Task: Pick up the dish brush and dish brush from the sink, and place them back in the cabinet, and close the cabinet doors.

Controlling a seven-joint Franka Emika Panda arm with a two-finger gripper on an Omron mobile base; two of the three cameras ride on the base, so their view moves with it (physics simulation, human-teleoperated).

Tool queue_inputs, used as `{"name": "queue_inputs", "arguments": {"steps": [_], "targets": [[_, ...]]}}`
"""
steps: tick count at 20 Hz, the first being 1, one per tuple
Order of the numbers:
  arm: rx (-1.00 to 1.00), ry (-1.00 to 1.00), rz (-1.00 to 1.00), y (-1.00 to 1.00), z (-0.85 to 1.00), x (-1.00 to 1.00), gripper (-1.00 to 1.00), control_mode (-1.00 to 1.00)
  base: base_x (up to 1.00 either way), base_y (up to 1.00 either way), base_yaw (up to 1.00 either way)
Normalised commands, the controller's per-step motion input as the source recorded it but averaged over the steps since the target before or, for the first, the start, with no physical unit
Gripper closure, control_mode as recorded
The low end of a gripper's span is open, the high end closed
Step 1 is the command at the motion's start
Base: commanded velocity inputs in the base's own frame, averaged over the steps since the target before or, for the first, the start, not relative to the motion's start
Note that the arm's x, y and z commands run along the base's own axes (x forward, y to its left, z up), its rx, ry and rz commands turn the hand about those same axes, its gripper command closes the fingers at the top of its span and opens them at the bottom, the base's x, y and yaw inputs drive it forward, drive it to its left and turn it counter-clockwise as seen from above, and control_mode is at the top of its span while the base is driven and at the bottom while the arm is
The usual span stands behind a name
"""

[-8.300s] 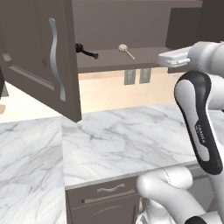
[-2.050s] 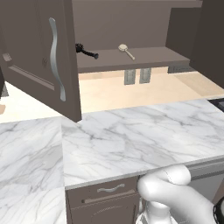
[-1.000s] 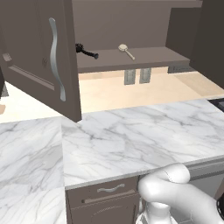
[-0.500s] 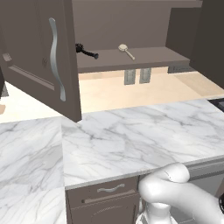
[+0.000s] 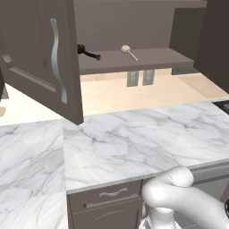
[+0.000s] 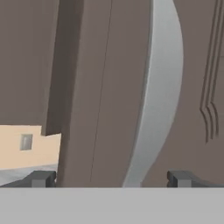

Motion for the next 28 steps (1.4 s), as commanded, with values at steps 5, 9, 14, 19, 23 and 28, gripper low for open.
{"name": "queue_inputs", "arguments": {"steps": [5,9,14,19,23,28], "targets": [[0.0,-0.04,0.17,0.38,-0.11,0.28,-1.0,-1.0,0.0,0.0,0.0],[0.0,-0.04,0.17,0.4,-0.1,0.28,-1.0,-1.0,0.0,0.0,0.0],[0.0,-0.01,0.16,0.45,-0.07,0.26,-1.0,-1.0,0.0,0.0,0.0],[0.0,0.0,0.05,0.64,-0.02,0.23,-1.0,-1.0,0.0,0.0,0.0],[0.0,0.0,-0.03,0.68,0.0,0.25,-1.0,-1.0,0.0,0.0,0.0],[0.0,-0.02,-0.07,0.65,0.0,0.24,-1.0,-1.0,0.0,0.0,0.0]]}}
